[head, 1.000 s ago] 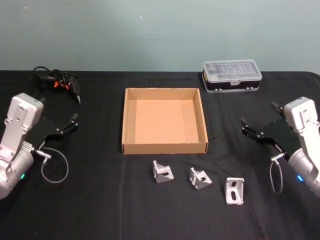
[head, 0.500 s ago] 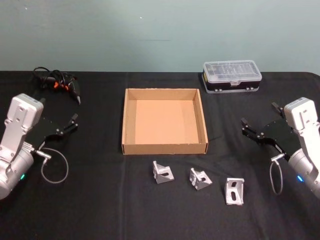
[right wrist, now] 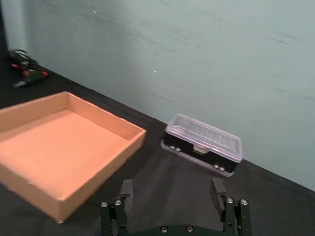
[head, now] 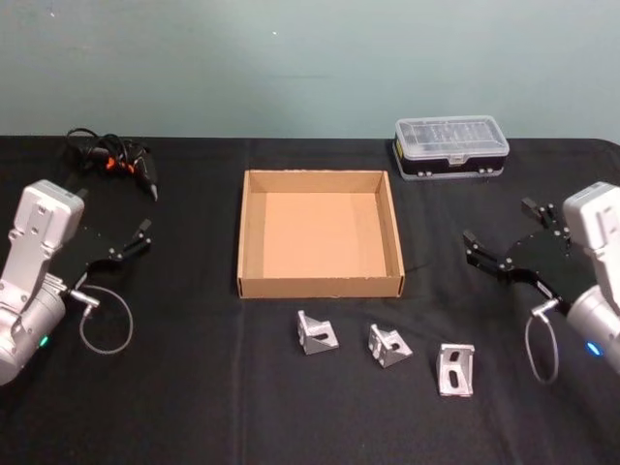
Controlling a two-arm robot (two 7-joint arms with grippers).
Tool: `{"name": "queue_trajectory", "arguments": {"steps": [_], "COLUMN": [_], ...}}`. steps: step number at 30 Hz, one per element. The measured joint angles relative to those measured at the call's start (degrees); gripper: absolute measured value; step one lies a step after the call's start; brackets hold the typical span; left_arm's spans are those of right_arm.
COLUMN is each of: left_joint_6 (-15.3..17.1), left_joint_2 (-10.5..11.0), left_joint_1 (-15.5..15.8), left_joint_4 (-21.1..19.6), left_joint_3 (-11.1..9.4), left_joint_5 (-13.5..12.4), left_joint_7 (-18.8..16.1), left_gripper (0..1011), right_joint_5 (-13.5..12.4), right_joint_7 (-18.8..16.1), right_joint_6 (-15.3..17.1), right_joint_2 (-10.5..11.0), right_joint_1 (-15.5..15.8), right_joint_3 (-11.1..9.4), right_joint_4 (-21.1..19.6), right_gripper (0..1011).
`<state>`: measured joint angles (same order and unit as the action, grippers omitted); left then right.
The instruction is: Use one hand to pick up the angle iron from the table and place it into the box.
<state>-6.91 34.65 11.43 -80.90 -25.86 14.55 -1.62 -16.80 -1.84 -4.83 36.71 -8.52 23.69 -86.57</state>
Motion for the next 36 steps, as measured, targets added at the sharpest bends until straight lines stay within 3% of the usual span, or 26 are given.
{"name": "queue_trajectory", "arguments": {"steps": [4,6,9,10,11,13,16,20,25,29,36], "left_joint_6": [0.0,0.0,0.0,0.0,0.0,0.0,0.0,0.0,0.0,0.0,0.0], "left_joint_2": [0.0,0.0,0.0,0.0,0.0,0.0,0.0,0.0,0.0,0.0,0.0], "left_joint_1": [0.0,0.0,0.0,0.0,0.0,0.0,0.0,0.0,0.0,0.0,0.0], "left_joint_4": [0.0,0.0,0.0,0.0,0.0,0.0,0.0,0.0,0.0,0.0,0.0], "left_joint_3": [0.0,0.0,0.0,0.0,0.0,0.0,0.0,0.0,0.0,0.0,0.0], "left_joint_5": [0.0,0.0,0.0,0.0,0.0,0.0,0.0,0.0,0.0,0.0,0.0], "left_joint_7": [0.0,0.0,0.0,0.0,0.0,0.0,0.0,0.0,0.0,0.0,0.0], "left_gripper": [1011,1011,1011,1012,1011,1011,1011,1012,1011,1011,1011], "right_joint_5": [-3.0,-5.9,-8.1,-9.3,-9.3,-10.3,-10.2,-9.3,-7.8,-6.1,-5.3], "right_joint_7": [-3.0,-6.5,-9.6,-12.2,-12.2,-16.8,-21.4,-27.7,-33.5,-38.1,-41.8], "right_joint_6": [2.4,4.5,5.8,6.4,6.4,7.4,8.9,10.5,12.0,13.9,15.9], "right_joint_2": [2.6,5.5,8.1,10.2,10.2,14.1,17.3,20.0,20.4,19.0,16.3], "right_joint_1": [2.8,5.4,7.4,8.7,8.7,10.3,10.6,9.1,6.0,2.2,-2.6], "right_joint_3": [-1.9,-3.5,-4.7,-5.5,-5.5,-6.1,-5.9,-4.5,-2.3,0.1,2.9], "right_joint_4": [-4.9,-9.0,-11.8,-13.4,-13.4,-15.9,-17.1,-16.9,-14.9,-11.8,-7.5], "right_gripper": [1003,1003,1003,1003,1003,1003,1003,1003,1003,1003,1003]}}
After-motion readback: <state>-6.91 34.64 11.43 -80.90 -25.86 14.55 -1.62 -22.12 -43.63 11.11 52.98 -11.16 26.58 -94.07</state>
